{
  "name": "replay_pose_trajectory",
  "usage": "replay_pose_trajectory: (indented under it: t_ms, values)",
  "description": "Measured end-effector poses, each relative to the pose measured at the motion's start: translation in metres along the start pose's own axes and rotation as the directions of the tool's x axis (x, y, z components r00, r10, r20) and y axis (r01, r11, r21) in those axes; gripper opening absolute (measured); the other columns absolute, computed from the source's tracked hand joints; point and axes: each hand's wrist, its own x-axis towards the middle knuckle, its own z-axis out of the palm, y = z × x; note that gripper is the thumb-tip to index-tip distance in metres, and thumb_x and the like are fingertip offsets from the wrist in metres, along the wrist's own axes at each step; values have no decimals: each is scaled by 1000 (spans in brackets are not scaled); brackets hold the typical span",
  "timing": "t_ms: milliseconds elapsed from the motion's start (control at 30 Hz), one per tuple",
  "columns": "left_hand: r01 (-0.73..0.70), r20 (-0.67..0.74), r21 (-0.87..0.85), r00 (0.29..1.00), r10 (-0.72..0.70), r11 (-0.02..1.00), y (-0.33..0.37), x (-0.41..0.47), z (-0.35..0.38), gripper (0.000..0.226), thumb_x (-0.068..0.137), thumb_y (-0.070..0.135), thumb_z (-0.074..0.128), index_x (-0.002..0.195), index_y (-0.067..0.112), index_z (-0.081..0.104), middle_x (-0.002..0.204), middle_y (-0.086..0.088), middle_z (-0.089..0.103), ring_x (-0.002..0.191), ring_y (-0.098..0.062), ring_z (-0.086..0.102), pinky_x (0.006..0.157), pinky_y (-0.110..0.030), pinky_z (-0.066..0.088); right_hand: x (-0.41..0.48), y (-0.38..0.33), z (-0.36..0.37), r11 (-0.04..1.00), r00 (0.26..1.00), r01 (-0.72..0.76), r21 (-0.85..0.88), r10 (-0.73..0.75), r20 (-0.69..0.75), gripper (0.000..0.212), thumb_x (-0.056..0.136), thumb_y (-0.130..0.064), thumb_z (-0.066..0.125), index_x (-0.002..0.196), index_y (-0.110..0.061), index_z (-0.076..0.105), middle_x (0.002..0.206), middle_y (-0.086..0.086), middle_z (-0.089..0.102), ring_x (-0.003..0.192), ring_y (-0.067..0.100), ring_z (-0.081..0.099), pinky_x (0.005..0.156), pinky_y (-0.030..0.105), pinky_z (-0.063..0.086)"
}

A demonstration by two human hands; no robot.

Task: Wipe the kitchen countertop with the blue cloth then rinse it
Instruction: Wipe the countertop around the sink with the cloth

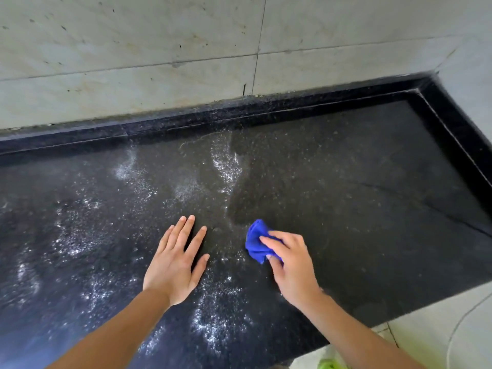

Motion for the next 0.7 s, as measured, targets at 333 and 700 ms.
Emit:
replay_pose_trajectory:
  t_ms: [333,700]
  values:
    - [-2,-34,-4,999,2,1000,0,-1,5,60,100,47,27,144,11,42,155,-18,30,145,-33,22,119,-44,14,38,92,-110,903,885,-418,102,430,-179,32,86,-7,59,116,-15,66,119,7,64,105,22,59,84,6,38]
    - [88,-63,-9,994,-88,996,12,-19,0,60,100,46,25,138,7,51,148,-21,41,140,-38,32,115,-46,25,-59,7,-33,937,982,-147,316,100,159,33,85,-8,57,112,-20,70,112,-9,67,101,7,60,91,20,42]
